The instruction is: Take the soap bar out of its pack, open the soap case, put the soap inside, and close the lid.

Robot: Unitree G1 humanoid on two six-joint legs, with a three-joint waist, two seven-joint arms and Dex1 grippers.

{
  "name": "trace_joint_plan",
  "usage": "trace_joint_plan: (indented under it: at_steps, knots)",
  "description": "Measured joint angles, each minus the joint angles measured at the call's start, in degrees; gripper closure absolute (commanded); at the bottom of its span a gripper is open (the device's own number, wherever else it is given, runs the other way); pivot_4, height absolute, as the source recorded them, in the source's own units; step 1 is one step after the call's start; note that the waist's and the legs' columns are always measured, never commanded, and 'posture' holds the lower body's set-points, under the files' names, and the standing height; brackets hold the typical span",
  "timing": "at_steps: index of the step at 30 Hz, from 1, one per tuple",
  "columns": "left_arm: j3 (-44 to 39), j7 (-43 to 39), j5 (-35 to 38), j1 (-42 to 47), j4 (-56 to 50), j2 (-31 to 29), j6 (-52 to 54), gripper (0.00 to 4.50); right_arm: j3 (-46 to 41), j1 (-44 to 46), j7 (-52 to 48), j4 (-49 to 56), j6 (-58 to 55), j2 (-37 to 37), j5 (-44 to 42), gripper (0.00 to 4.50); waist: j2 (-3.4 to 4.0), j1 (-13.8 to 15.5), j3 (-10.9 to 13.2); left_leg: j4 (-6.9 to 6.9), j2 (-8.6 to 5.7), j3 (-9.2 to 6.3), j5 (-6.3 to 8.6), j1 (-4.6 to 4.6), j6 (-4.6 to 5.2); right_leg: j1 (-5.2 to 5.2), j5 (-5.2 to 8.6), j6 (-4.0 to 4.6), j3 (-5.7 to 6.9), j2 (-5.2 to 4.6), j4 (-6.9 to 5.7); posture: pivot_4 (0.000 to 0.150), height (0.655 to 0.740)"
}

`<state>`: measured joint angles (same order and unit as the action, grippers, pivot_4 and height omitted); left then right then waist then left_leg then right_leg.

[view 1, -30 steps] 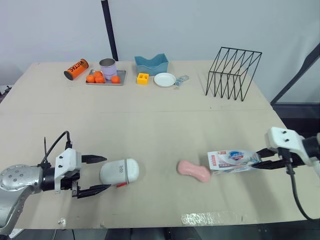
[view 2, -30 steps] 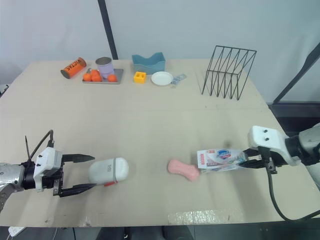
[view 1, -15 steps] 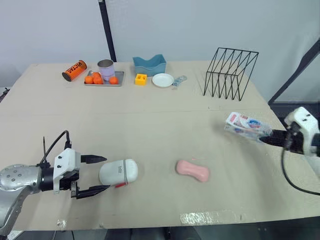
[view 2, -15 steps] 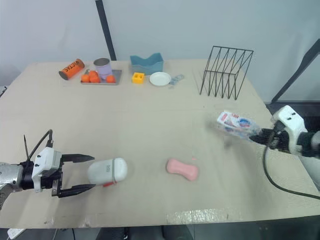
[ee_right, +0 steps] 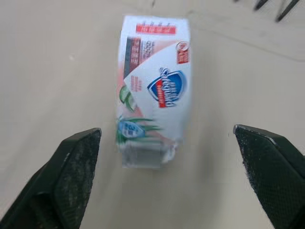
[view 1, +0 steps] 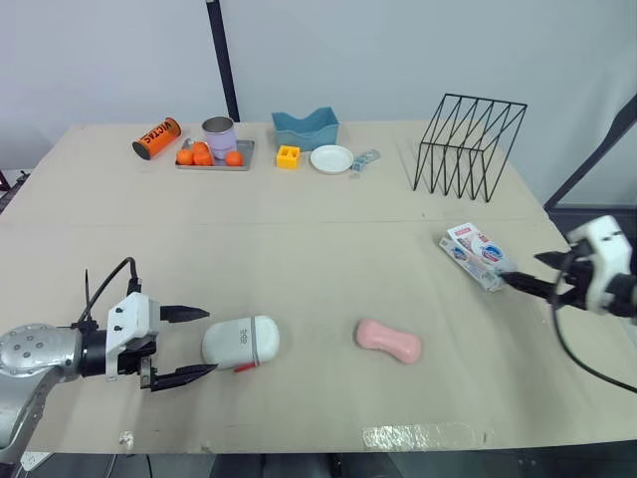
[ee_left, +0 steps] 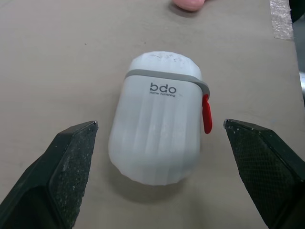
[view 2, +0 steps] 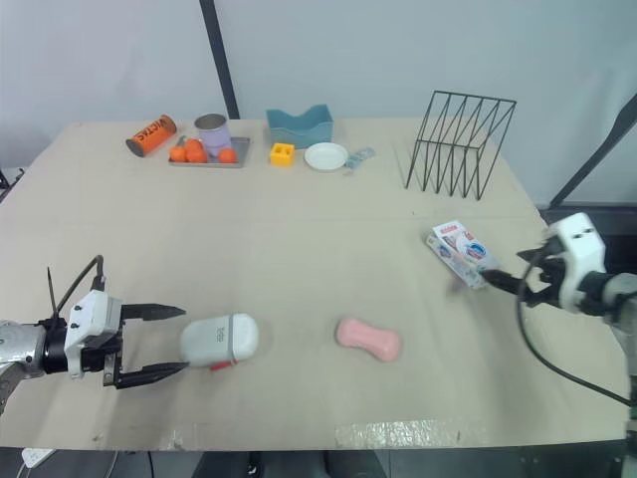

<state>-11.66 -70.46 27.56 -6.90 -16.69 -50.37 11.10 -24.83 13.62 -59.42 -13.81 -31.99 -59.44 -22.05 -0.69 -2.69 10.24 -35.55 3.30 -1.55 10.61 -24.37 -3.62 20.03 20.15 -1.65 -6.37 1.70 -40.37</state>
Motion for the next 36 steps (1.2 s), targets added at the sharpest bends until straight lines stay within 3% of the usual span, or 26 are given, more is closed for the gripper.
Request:
trace_joint_plan:
  at_steps: [5, 7, 10, 25, 32, 36]
  knots:
    - [-0.01, -0.2, 0.14, 0.57, 0.22, -0.01, 0.03, 0.0, -2.86, -0.54, -4.04, 12.36, -0.82, -0.19, -6.53, 0.08, 0.05, -1.14, -0.03, 0.0, 0.16, 0.08, 0.0, 0.09, 0.0, -0.02, -0.02, 0.03, -0.07, 0.13, -0.01, 0.15, 0.74]
    - [-0.1, -0.56, 0.19, 0.34, 0.53, -0.02, 0.03, 0.0, 1.63, -0.93, -5.74, 24.72, -1.39, 1.13, -10.25, 0.08, 0.04, -1.57, -0.04, 0.03, 0.25, 0.03, 0.0, 0.09, 0.0, -0.01, -0.02, 0.03, -0.07, 0.24, -0.01, 0.15, 0.74]
    - [-0.32, -1.07, 0.37, -0.01, 0.54, -0.02, -0.01, 0.0, 8.82, -0.57, -5.96, 33.28, -1.77, 3.24, -12.12, 0.08, -0.06, -1.53, 0.01, 0.01, 0.17, -0.06, 0.0, 0.0, -0.01, 0.0, -0.02, 0.03, 0.02, 0.14, -0.01, 0.15, 0.74]
    - [0.42, -2.39, -4.09, 0.07, 3.76, -1.52, -3.82, 0.0, 20.51, -5.54, -9.37, 44.1, 1.13, 4.8, -12.55, 0.08, -0.26, -0.6, 0.03, -0.03, 0.04, -0.12, -0.01, -0.09, -0.01, 0.06, 0.01, 0.0, 0.09, 0.02, 0.01, 0.15, 0.74]
    - [4.6, -3.56, -6.43, 3.59, 9.4, -0.65, -7.14, 0.0, 23.86, -1.71, -6.85, 44.02, 3.28, 11.81, -13.58, 0.08, -0.45, -0.45, 0.05, -0.02, 0.04, -0.18, 0.0, -0.19, -0.01, 0.11, 0.0, 0.01, 0.15, 0.03, 0.01, 0.15, 0.74]
    - [5.23, -3.72, -6.85, 3.66, 9.79, -0.41, -7.81, 0.0, 25.3, -2.26, -6.62, 44.07, 4.53, 12.36, -12.88, 0.08, -0.51, -0.21, 0.04, -0.04, 0.06, -0.2, -0.01, -0.19, -0.02, 0.12, 0.0, 0.02, 0.17, 0.03, 0.01, 0.15, 0.74]
